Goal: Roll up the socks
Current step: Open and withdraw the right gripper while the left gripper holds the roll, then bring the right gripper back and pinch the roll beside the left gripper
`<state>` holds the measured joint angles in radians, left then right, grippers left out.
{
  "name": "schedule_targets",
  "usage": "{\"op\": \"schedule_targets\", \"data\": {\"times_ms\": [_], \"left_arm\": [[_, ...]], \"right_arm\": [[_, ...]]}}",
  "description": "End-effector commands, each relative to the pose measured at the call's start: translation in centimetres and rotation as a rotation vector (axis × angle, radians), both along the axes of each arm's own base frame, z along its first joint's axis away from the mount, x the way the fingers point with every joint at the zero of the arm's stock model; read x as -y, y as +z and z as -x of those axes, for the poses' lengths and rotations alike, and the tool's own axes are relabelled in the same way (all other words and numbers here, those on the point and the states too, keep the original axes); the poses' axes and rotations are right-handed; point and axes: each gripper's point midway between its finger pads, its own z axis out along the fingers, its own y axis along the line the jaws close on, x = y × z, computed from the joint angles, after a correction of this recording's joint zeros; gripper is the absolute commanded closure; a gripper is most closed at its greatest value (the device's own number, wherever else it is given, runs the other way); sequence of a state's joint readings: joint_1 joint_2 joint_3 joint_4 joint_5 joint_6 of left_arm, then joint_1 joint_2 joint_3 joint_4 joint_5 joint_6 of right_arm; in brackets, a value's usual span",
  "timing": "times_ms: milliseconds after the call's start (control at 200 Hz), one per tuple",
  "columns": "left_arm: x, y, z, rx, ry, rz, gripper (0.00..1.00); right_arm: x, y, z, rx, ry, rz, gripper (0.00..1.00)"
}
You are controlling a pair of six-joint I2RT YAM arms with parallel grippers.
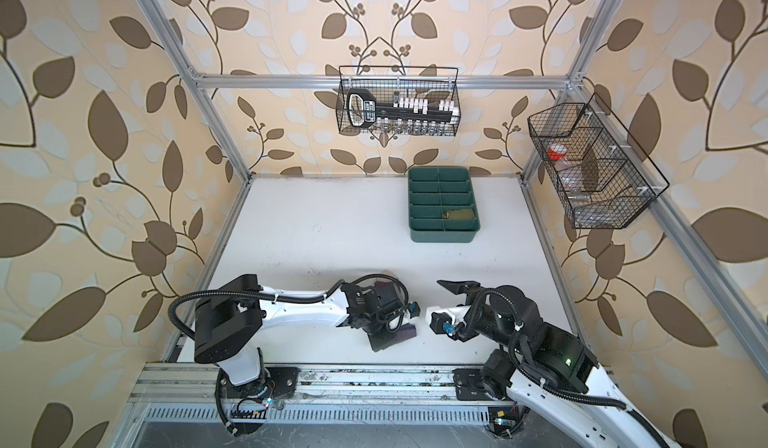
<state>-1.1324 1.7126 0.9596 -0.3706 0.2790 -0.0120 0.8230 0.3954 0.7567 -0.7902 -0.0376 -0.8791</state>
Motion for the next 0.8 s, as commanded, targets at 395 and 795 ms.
{"op": "schedule_targets", "data": {"times_ms": [395, 795], "left_arm": [[-2.4, -3.3, 2.3, -0.198, 0.121, 0.002, 1.0], [-2.8, -3.6, 2.2, -0.186, 0.127, -0.003, 1.0]], "right_arm": [[-5.5, -10.4, 4.9, -0.21, 0.193, 0.196, 0.52], [-7.2, -17.1, 2.8, -0.128, 0.131, 0.377, 0.51]]}}
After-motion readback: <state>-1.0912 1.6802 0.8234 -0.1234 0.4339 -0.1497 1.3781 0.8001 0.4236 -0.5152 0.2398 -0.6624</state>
